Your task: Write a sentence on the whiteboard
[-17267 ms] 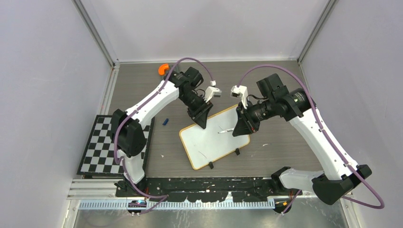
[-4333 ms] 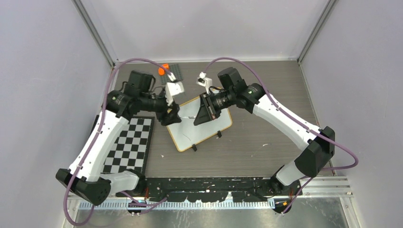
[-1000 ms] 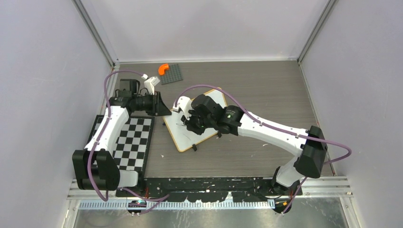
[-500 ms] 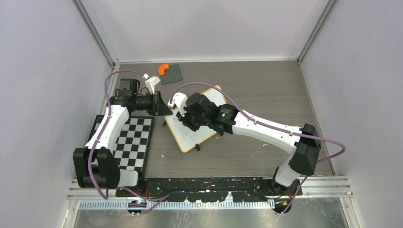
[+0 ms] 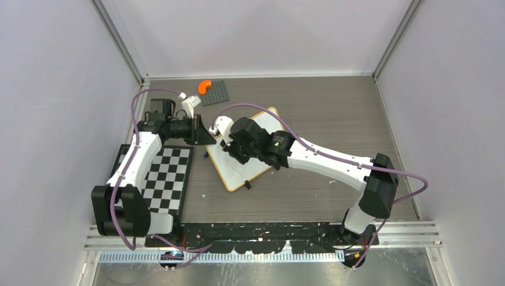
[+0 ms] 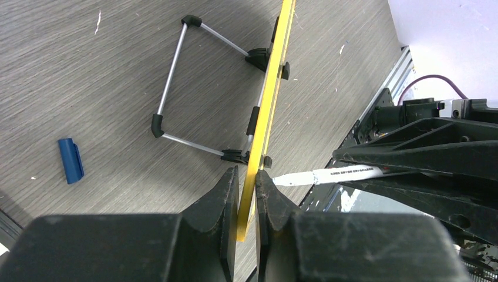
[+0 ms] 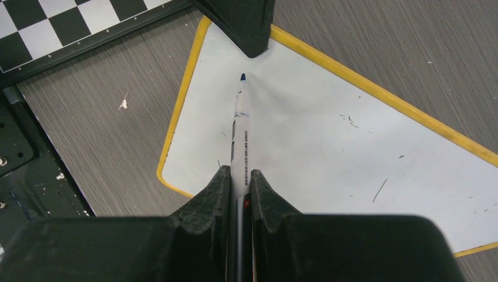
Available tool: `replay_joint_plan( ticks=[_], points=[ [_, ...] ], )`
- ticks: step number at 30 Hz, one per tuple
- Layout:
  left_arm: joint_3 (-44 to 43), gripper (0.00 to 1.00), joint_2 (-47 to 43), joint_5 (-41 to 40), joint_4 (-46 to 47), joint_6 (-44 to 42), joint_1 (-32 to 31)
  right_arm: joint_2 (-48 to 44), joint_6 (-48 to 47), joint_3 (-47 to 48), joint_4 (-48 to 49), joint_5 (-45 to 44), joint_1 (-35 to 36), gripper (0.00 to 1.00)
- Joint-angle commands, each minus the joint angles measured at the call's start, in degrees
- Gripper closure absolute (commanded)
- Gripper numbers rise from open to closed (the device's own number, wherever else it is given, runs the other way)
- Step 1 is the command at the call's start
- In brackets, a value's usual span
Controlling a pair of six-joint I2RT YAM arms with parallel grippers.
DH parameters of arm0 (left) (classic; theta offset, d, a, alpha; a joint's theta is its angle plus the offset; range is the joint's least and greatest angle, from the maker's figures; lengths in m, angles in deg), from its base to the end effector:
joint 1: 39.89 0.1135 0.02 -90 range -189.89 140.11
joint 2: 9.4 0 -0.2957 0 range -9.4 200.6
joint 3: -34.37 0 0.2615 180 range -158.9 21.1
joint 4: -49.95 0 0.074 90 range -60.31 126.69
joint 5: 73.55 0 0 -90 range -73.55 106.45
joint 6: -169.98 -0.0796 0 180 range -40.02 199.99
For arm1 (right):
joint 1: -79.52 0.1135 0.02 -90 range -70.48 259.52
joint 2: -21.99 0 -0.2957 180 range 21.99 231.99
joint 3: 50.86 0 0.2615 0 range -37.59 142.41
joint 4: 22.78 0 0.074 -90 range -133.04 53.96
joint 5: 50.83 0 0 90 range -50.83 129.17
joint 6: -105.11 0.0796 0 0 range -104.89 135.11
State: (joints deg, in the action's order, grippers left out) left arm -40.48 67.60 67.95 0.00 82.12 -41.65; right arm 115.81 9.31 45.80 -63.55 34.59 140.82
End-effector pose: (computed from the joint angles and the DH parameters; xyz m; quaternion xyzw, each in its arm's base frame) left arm 0.2886 -0.0712 0.2943 0.1383 0.8523 -0.4206 0.2783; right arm 0.2081 0.3670 0.3272 -0.4816 0.7579 0.1724 0.4048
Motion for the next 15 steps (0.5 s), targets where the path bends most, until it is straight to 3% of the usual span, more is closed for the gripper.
replay_joint_plan(
  ticks=[1,15],
  points=[
    [-0.91,1.00,-0.78,-1.67,1.93,-0.47,0.79,-0.03,0.95,2.81,2.67,-2.16,0.25,1.00],
    [-0.56,1.00,-1.37,-1.57,2.05,-0.56,0.79,2.33,1.14,5.03,1.96,-3.33,0.34,1.00]
  ],
)
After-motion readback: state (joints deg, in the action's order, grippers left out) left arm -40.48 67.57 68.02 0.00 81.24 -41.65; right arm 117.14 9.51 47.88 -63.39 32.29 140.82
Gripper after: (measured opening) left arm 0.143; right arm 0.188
